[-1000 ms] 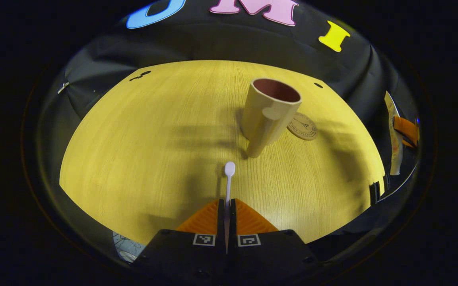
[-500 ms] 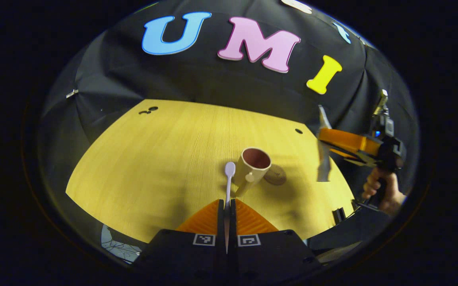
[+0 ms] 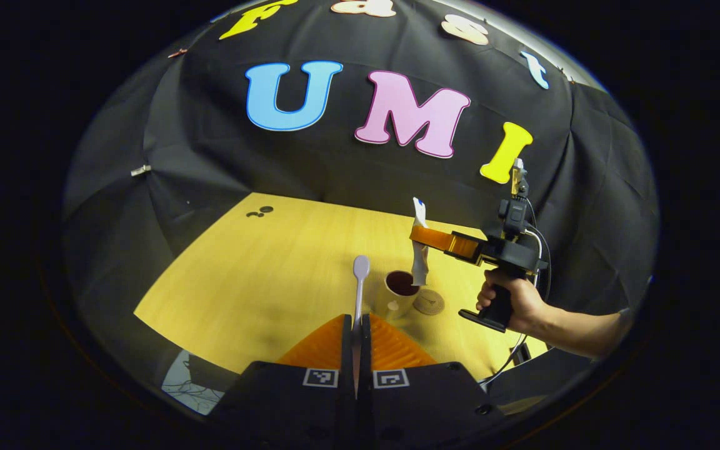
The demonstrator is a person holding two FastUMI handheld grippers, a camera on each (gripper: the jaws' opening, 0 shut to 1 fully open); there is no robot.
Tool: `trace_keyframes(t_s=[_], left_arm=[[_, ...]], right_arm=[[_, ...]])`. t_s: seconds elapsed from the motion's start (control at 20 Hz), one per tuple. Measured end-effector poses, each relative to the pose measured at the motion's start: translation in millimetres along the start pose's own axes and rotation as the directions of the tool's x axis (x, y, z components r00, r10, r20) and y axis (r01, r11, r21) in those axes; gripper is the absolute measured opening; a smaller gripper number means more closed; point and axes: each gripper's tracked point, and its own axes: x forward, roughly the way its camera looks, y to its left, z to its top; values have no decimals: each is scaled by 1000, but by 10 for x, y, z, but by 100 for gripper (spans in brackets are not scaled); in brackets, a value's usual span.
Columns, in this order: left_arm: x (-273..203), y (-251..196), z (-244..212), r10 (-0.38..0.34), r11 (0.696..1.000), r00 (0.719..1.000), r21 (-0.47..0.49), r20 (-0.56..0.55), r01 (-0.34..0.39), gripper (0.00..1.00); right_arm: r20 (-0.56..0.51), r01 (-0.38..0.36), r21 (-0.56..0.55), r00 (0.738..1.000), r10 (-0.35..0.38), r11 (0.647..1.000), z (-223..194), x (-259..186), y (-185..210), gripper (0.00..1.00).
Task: Put the toothbrush and toothpaste on the desktop into the cup, then pick up the cup and place it on the coaster on the desktop.
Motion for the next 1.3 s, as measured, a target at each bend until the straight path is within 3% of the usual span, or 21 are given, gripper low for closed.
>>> trace_keyframes(t_s=[0.3, 0.65, 0.7, 0.75, 1.1, 1.15, 1.2, 1.25, 1.3], left_arm=[[-142, 107, -58, 33, 999, 999, -24, 0, -33, 6], [-127, 177, -159, 33, 998, 999, -54, -21, -34, 6], [-127, 182, -154, 31, 998, 999, -54, -21, -32, 6], [-123, 182, -138, 27, 998, 999, -52, -20, -28, 6], [-172, 182, -174, 3, 999, 1000, -47, -20, -4, 6], [-174, 169, -179, 0, 999, 1000, -46, -19, -1, 6], [-185, 162, -163, -4, 999, 1000, -44, -15, 4, 6], [-193, 146, -157, -9, 999, 1000, -41, -13, 9, 6], [-196, 137, -139, -13, 999, 1000, -38, -10, 13, 6]], right_arm=[[-30, 65, -63, 997, -67, 996, -241, 283, -265, 22], [-88, 66, -120, 993, -76, 991, -559, 247, -230, 24], [-92, 67, -126, 993, -79, 990, -583, 228, -220, 19], [-99, 72, -130, 991, -85, 989, -605, 220, -219, 27], [-160, 96, -170, 979, -124, 981, -802, 107, -228, 35], [-166, 103, -174, 977, -132, 979, -841, 70, -238, 43], [-164, 105, -176, 977, -134, 979, -855, 32, -225, 59], [-162, 108, -175, 977, -136, 979, -864, 2, -211, 55], [-163, 112, -169, 977, -140, 979, -867, -31, -209, 45]])
